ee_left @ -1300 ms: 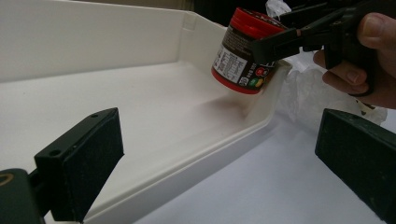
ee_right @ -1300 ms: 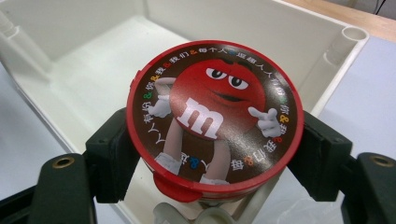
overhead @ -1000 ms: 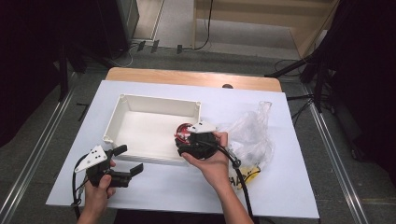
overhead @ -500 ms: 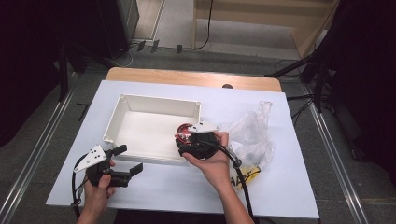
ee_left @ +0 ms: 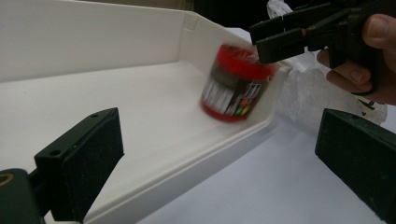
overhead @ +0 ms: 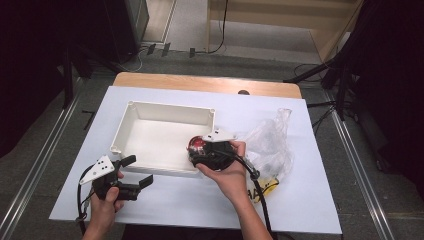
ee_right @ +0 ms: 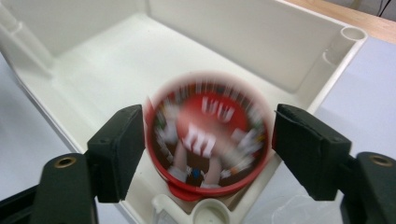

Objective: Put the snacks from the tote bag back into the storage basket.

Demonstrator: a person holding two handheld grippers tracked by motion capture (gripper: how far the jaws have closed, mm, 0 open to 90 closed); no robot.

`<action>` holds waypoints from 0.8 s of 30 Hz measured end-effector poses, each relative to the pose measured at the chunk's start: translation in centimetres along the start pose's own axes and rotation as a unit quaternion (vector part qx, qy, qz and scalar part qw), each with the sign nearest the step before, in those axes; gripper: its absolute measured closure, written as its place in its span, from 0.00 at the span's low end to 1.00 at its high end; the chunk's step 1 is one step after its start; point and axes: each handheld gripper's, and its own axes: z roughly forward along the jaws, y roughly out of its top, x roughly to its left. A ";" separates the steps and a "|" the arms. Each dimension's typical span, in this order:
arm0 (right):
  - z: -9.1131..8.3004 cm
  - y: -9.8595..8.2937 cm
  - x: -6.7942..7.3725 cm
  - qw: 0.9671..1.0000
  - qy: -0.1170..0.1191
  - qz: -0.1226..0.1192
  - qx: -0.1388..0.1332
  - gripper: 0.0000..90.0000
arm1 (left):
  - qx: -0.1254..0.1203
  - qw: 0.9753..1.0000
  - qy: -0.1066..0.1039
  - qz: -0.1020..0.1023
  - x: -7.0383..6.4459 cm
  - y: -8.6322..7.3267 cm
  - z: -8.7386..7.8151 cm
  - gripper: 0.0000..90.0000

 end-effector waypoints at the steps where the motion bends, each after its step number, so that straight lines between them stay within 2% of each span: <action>1: -0.3 0.1 -0.2 1.000 0.001 0.007 -0.003 0.30 | 0.000 1.000 -0.001 0.000 0.0 0.0 0.0 0.01; 11: -1.7 0.3 -1.4 0.999 0.000 0.027 -0.022 0.30 | 0.001 1.000 0.000 0.001 0.0 0.0 0.1 0.01; 24: -3.6 -0.5 -3.4 0.998 -0.010 0.053 -0.041 0.29 | 0.003 1.000 0.001 0.004 -0.1 -0.1 0.2 0.01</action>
